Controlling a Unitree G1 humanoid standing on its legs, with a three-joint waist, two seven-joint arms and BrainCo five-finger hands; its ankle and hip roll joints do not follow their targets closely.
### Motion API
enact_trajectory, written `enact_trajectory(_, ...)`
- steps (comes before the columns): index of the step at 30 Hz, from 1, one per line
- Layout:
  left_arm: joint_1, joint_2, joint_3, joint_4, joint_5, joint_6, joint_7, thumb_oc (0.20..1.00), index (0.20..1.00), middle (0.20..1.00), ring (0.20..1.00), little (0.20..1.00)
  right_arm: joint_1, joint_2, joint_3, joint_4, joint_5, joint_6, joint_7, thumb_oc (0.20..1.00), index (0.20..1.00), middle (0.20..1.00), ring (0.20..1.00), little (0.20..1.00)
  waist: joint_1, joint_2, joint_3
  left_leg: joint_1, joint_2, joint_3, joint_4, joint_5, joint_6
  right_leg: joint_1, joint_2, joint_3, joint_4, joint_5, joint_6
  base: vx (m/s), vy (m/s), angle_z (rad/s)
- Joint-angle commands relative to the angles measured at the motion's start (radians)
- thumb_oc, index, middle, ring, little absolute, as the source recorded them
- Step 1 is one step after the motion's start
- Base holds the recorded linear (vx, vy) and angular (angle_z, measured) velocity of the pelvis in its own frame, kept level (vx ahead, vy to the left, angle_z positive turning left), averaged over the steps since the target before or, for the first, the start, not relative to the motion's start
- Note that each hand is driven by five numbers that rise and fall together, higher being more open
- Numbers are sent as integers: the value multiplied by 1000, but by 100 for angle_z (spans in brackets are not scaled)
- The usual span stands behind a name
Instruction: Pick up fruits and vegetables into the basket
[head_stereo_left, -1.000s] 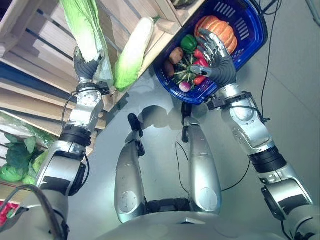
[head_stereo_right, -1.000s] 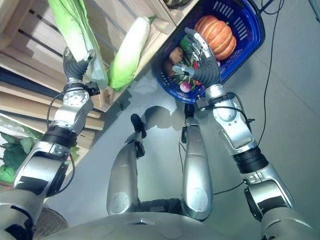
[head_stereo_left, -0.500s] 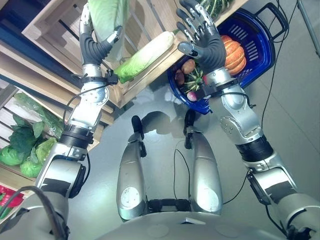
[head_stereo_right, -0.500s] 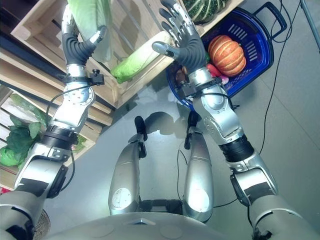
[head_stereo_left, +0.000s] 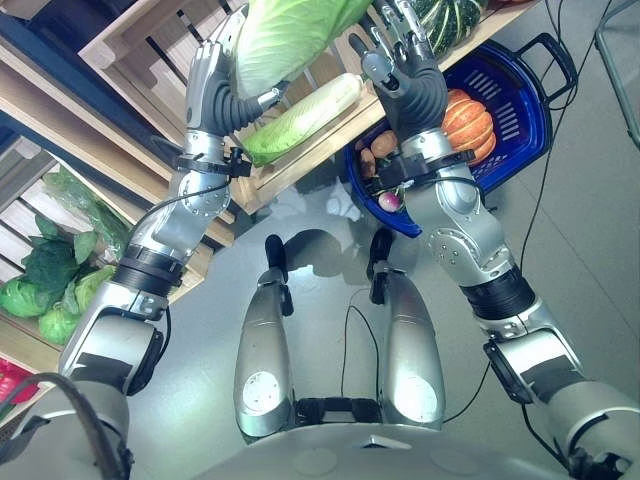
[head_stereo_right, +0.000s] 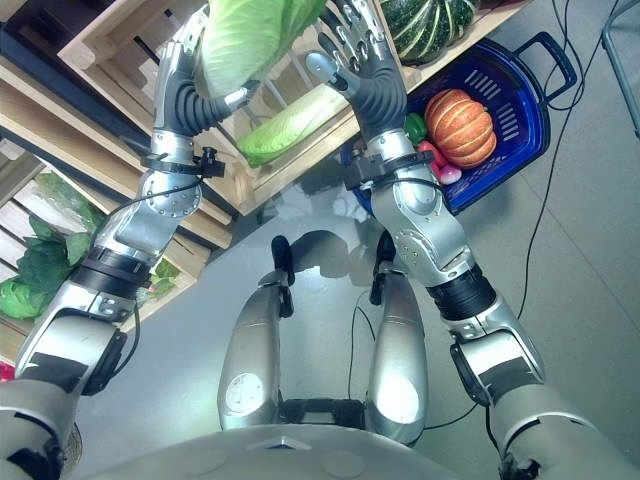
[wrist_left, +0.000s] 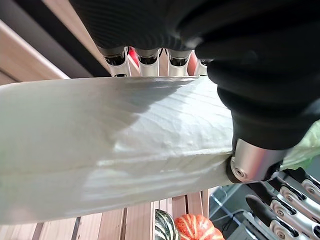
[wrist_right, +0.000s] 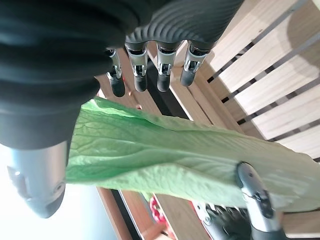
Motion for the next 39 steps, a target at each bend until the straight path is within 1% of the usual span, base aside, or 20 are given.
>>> enact_trajectory(1, -63, 65, -16, -158, 75, -69, 85, 200, 200, 200, 200, 200, -24, 50, -34, -100, 28, -77, -32, 1000, 1000, 1000, 1000, 1000, -6, -48, -35, 1, -42, 51, 63, -67, 46, 82, -20, -12, -43, -13, 64, 0, 0, 0)
enact_trajectory(4, -59, 57, -28, -170, 113, -59, 105, 200, 200, 200, 200, 200, -16, 52, -31, -88, 44, -83, -42, 1000, 1000, 1000, 1000, 1000, -8, -50, -35, 4, -41, 53, 62, -67, 46, 85, -22, -11, -48, -11, 66, 0, 0, 0)
enact_trajectory(5, -56, 54, -31, -172, 123, -57, 106, 200, 200, 200, 200, 200, -13, 54, -31, -86, 49, -84, -38, 1000, 1000, 1000, 1000, 1000, -7, -50, -35, 8, -41, 52, 67, -77, 45, 90, -22, -10, -44, -20, 68, 0, 0, 0)
enact_trajectory(6, -57, 51, -34, -178, 141, -52, 108, 200, 200, 200, 200, 200, -12, 56, -30, -84, 54, -84, -28, 1000, 1000, 1000, 1000, 1000, -8, -51, -35, 7, -42, 53, 59, -67, 46, 90, -22, -11, -52, -10, 67, 0, 0, 0)
enact_trajectory(7, -56, 50, -39, -183, 150, -44, 108, 200, 200, 200, 200, 200, -9, 56, -26, -83, 55, -86, -23, 1000, 1000, 1000, 1000, 1000, -8, -51, -35, 11, -41, 53, 64, -77, 44, 93, -22, -11, -47, -19, 69, 0, 0, 0)
enact_trajectory(9, -59, 52, -46, -185, 144, -38, 107, 200, 200, 200, 200, 200, -12, 55, -21, -84, 58, -86, -11, 1000, 1000, 1000, 1000, 1000, -8, -52, -35, 8, -41, 53, 61, -69, 45, 92, -23, -11, -52, -11, 69, -15, -2, 0)
enact_trajectory(12, -59, 42, -58, -188, 149, -21, 108, 200, 200, 200, 200, 200, -19, 58, -7, -91, 71, -66, 16, 1000, 1000, 1000, 1000, 1000, -7, -54, -35, 13, -43, 51, 57, -67, 44, 96, -22, -11, -58, -8, 71, 0, 0, 0)
enact_trajectory(15, -70, 37, -76, -189, 217, 14, 114, 200, 200, 200, 200, 200, -31, 64, 14, -83, 84, -32, 14, 1000, 1000, 1000, 1000, 1000, -5, -55, -35, 15, -43, 50, 56, -66, 42, 100, -23, -13, -60, -7, 72, 0, 0, 0)
enact_trajectory(17, -79, 42, -89, -184, 225, 36, 107, 200, 200, 200, 200, 200, -37, 61, 22, -70, 91, -22, 11, 1000, 1000, 1000, 1000, 1000, -4, -55, -35, 21, -41, 50, 57, -72, 41, 106, -24, -15, -58, -15, 73, 0, 0, 0)
enact_trajectory(18, -90, 46, -105, -181, 288, 56, 125, 200, 200, 200, 200, 200, -43, 60, 32, -56, 90, -6, -11, 1000, 1000, 1000, 1000, 1000, -3, -55, -35, 25, -41, 50, 54, -71, 40, 110, -25, -17, -59, -15, 75, 0, 0, 0)
enact_trajectory(20, -101, 53, -120, -180, 316, 72, 131, 200, 200, 200, 200, 200, -47, 59, 35, -48, 95, 4, -21, 1000, 1000, 1000, 1000, 1000, -4, -56, -35, 26, -42, 50, 47, -64, 41, 112, -26, -18, -67, -7, 75, -33, 0, 1)
enact_trajectory(21, -108, 59, -133, -185, 378, 97, 136, 200, 200, 200, 200, 200, -48, 53, 42, -41, 101, 14, -39, 1000, 1000, 1000, 1000, 1000, -4, -56, -35, 27, -42, 51, 45, -63, 40, 115, -27, -21, -71, -6, 76, 0, 0, 0)
enact_trajectory(22, -110, 59, -135, -186, 396, 106, 134, 200, 200, 200, 200, 200, -48, 53, 42, -38, 103, 16, -41, 1000, 1000, 1000, 1000, 1000, -4, -56, -35, 28, -42, 51, 42, -62, 40, 115, -28, -21, -73, -5, 76, -32, 8, 2)
enact_trajectory(24, -134, 77, -174, -190, 502, 184, 112, 200, 200, 200, 200, 200, -46, 51, 52, -16, 123, 36, -51, 1000, 1000, 1000, 1000, 1000, -7, -54, -35, 29, -42, 53, 38, -59, 39, 117, -29, -24, -77, -2, 78, 0, 0, 0)
enact_trajectory(26, -152, 91, -206, -188, 517, 223, 100, 200, 200, 200, 200, 200, -49, 52, 58, -7, 125, 49, -58, 1000, 1000, 1000, 1000, 1000, -11, -53, -35, 31, -43, 53, 36, -58, 38, 119, -30, -22, -80, 0, 79, 0, 0, 0)
enact_trajectory(27, -161, 98, -225, -185, 555, 259, 78, 200, 200, 200, 200, 200, -51, 48, 68, 2, 130, 52, -63, 1000, 1000, 1000, 1000, 1000, -10, -52, -35, 34, -43, 54, 32, -58, 39, 122, -31, -25, -85, 0, 80, 0, 0, 0)
enact_trajectory(29, -174, 108, -268, -175, 586, 298, 55, 200, 200, 200, 200, 200, -53, 47, 79, 12, 123, 57, -45, 1000, 1000, 1000, 1000, 1000, -11, -50, -35, 38, -43, 54, 27, -57, 39, 126, -34, -25, -92, 3, 83, 0, 0, 0)
enact_trajectory(33, -183, 115, -318, -170, 677, 335, 9, 200, 200, 200, 200, 200, -59, 39, 97, 7, 101, 72, -17, 1000, 1000, 1000, 1000, 1000, -11, -50, -35, 38, -45, 55, 25, -58, 39, 129, -37, -27, -100, 7, 85, 0, 0, 0)
enact_trajectory(37, -203, 121, -378, -158, 739, 388, -85, 200, 200, 200, 200, 200, -74, 29, 116, 9, 79, 82, -9, 1000, 1000, 1000, 1000, 1000, -11, -47, -35, 45, -46, 57, 18, -57, 39, 138, -41, -30, -111, 11, 89, 0, 0, 0)
enact_trajectory(39, -209, 123, -407, -154, 732, 384, -110, 200, 200, 200, 200, 200, -80, 24, 121, 10, 89, 69, -11, 1000, 1000, 1000, 1000, 1000, -10, -44, -35, 46, -47, 57, 13, -56, 40, 139, -44, -33, -116, 14, 92, 0, 0, 0)
